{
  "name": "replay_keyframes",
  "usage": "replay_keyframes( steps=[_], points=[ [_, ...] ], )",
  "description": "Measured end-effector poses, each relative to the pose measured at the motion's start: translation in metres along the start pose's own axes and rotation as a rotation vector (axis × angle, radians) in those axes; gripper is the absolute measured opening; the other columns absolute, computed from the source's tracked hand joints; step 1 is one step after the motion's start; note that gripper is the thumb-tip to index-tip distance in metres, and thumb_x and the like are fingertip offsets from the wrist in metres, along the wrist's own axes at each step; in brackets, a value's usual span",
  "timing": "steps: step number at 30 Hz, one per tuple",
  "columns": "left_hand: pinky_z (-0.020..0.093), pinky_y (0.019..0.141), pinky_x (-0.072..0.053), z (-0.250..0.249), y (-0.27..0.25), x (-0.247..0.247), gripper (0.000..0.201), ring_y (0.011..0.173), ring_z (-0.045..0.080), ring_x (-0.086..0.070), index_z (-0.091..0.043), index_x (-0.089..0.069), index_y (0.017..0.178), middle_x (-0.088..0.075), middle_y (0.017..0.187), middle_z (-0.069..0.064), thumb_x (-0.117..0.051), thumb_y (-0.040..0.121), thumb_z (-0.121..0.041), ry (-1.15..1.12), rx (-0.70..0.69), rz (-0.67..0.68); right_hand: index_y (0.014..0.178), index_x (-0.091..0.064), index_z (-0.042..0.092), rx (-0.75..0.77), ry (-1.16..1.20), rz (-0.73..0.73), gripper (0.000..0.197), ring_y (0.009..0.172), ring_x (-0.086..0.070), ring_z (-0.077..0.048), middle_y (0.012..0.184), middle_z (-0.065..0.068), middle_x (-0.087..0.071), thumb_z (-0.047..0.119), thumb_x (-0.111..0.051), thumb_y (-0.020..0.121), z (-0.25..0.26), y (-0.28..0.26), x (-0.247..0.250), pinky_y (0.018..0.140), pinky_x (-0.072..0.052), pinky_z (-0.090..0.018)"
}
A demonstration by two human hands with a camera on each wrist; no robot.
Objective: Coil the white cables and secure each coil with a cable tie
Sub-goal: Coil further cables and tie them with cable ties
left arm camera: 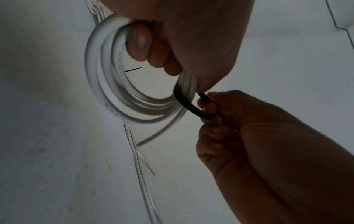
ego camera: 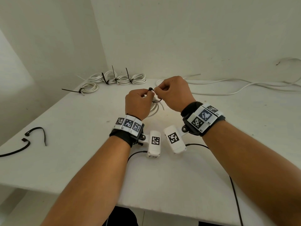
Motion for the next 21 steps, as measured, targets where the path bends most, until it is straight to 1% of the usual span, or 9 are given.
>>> replay_keyframes(
  steps=[2, 4, 6, 8, 10, 11, 14, 18, 21],
  points=[
    [0.032, 0.058, -0.048, -0.004, -0.002, -0.002, 0.029, 0.060, 0.018, -0.065, -0.015, -0.079, 0.073, -0.072, 0.063, 0.000, -0.058, 0.087, -0.029, 0.035, -0.085, 0.016, 0.076, -0.074, 0.010, -0.012, 0.000, 0.008, 0.019, 0.056, -0.058, -0.010, 0.070, -0.002, -0.071, 0.023, -0.067, 0.089, -0.001, 0.001, 0.000, 0.055, -0.046, -0.023],
    [0.030, 0.055, -0.046, -0.007, -0.003, -0.004, 0.030, 0.058, 0.017, -0.063, -0.018, -0.078, 0.071, -0.071, 0.061, -0.001, -0.056, 0.087, -0.031, 0.065, -0.109, 0.035, 0.078, -0.073, 0.012, -0.025, 0.001, 0.014, 0.018, 0.057, -0.057, -0.006, 0.072, -0.001, -0.072, 0.025, -0.067, 0.090, -0.003, 0.002, 0.002, 0.058, -0.044, -0.020],
    [0.031, 0.057, -0.048, -0.005, 0.000, -0.002, 0.029, 0.059, 0.017, -0.064, -0.022, -0.077, 0.069, -0.071, 0.062, -0.001, -0.057, 0.088, -0.031, 0.058, -0.068, 0.043, 0.086, -0.070, 0.015, -0.035, 0.049, 0.034, 0.014, 0.054, -0.058, -0.001, 0.072, 0.001, -0.072, 0.029, -0.069, 0.090, -0.003, 0.000, 0.002, 0.055, -0.043, -0.017],
    [0.033, 0.062, -0.052, 0.000, 0.004, 0.003, 0.027, 0.063, 0.018, -0.067, -0.023, -0.076, 0.069, -0.073, 0.065, -0.002, -0.060, 0.090, -0.028, 0.008, 0.010, 0.023, 0.092, -0.066, 0.017, -0.033, 0.079, 0.076, 0.017, 0.044, -0.053, 0.003, 0.069, 0.002, -0.072, 0.033, -0.071, 0.089, -0.002, -0.003, 0.000, 0.045, -0.038, -0.011],
    [0.032, 0.063, -0.052, 0.003, 0.006, 0.009, 0.025, 0.063, 0.013, -0.066, -0.026, -0.076, 0.069, -0.073, 0.066, -0.005, -0.061, 0.089, -0.023, -0.026, 0.060, 0.004, 0.088, -0.067, 0.017, -0.024, 0.070, 0.102, 0.017, 0.042, -0.051, 0.003, 0.070, 0.002, -0.073, 0.032, -0.073, 0.087, -0.001, -0.004, -0.002, 0.041, -0.035, -0.009],
    [0.028, 0.059, -0.050, 0.002, 0.006, 0.010, 0.025, 0.060, 0.009, -0.063, -0.027, -0.075, 0.068, -0.072, 0.064, -0.007, -0.061, 0.089, -0.021, -0.034, 0.066, 0.009, 0.084, -0.069, 0.016, -0.015, 0.066, 0.091, 0.015, 0.043, -0.051, 0.003, 0.070, 0.002, -0.073, 0.030, -0.073, 0.086, 0.001, -0.004, -0.002, 0.042, -0.035, -0.010],
    [0.015, 0.052, -0.037, -0.006, 0.001, 0.008, 0.029, 0.047, 0.000, -0.052, -0.028, -0.071, 0.064, -0.065, 0.054, -0.014, -0.062, 0.089, -0.018, -0.049, 0.022, 0.046, 0.076, -0.072, 0.014, 0.014, 0.069, 0.010, 0.011, 0.049, -0.054, 0.001, 0.067, 0.002, -0.072, 0.022, -0.072, 0.083, 0.003, -0.002, 0.003, 0.048, -0.041, -0.011],
    [0.016, 0.051, -0.038, -0.014, -0.004, 0.002, 0.036, 0.049, 0.003, -0.051, -0.035, -0.067, 0.059, -0.067, 0.057, -0.010, -0.061, 0.090, -0.016, -0.048, -0.083, 0.080, 0.075, -0.073, 0.011, 0.038, 0.035, -0.010, 0.013, 0.049, -0.056, 0.001, 0.068, 0.001, -0.072, 0.019, -0.071, 0.085, 0.002, -0.001, 0.010, 0.049, -0.040, -0.009],
    [0.020, 0.053, -0.040, -0.015, -0.005, -0.001, 0.037, 0.050, 0.003, -0.052, -0.037, -0.066, 0.059, -0.069, 0.060, -0.009, -0.061, 0.090, -0.018, -0.032, -0.080, 0.107, 0.077, -0.075, 0.012, 0.033, 0.023, 0.026, 0.014, 0.046, -0.054, 0.004, 0.068, 0.003, -0.072, 0.021, -0.070, 0.087, -0.002, -0.002, 0.011, 0.047, -0.038, -0.007]
  ],
)
Point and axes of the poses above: each hand's wrist, its own y-axis towards the middle knuckle, its own x-axis out of the back of the hand, z = x × y, the point moved 3 cm from there along y, towards the middle knuckle
